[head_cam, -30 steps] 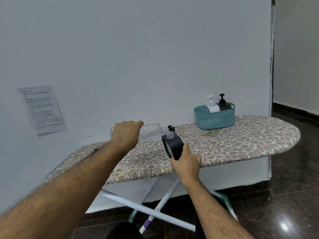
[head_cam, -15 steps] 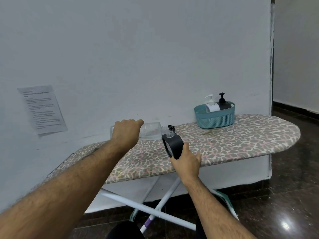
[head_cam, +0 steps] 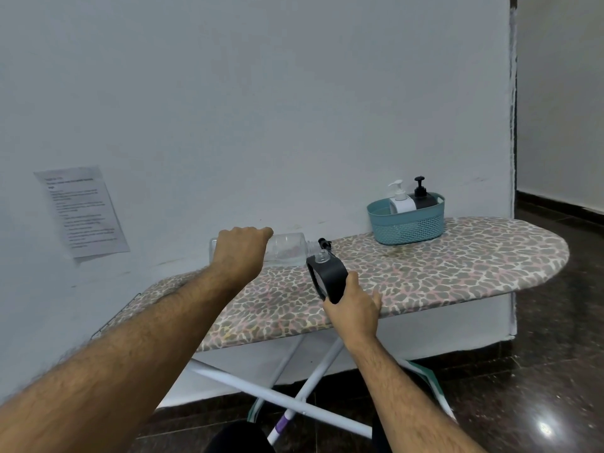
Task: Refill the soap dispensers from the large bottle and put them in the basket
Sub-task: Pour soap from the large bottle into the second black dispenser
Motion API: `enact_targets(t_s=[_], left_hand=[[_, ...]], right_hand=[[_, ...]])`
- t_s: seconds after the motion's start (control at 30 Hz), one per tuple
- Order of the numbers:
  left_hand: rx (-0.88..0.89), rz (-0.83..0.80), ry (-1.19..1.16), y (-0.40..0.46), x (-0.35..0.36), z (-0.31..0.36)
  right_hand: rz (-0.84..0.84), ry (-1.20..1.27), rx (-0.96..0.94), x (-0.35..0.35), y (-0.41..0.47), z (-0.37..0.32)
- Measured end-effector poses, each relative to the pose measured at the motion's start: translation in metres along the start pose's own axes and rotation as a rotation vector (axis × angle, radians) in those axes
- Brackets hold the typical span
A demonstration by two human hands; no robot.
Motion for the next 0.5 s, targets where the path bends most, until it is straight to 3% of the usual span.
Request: enact_targets(t_s=[0.5], left_hand=[[0.012,-0.003,0.028,0.0016,-0.0055,0.002]], right_hand=[[-0.002,0.006,-0.004,-0.0004,0.0003,-0.0007]])
Point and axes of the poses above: each hand's wrist, its own y-axis towards the middle knuckle, its own x-axis out of the palm, z = x × y, the point moved 3 cm from there along y, towards the middle knuckle, and after that the axes turned 14 degrees about x, right-handed, at the moved point
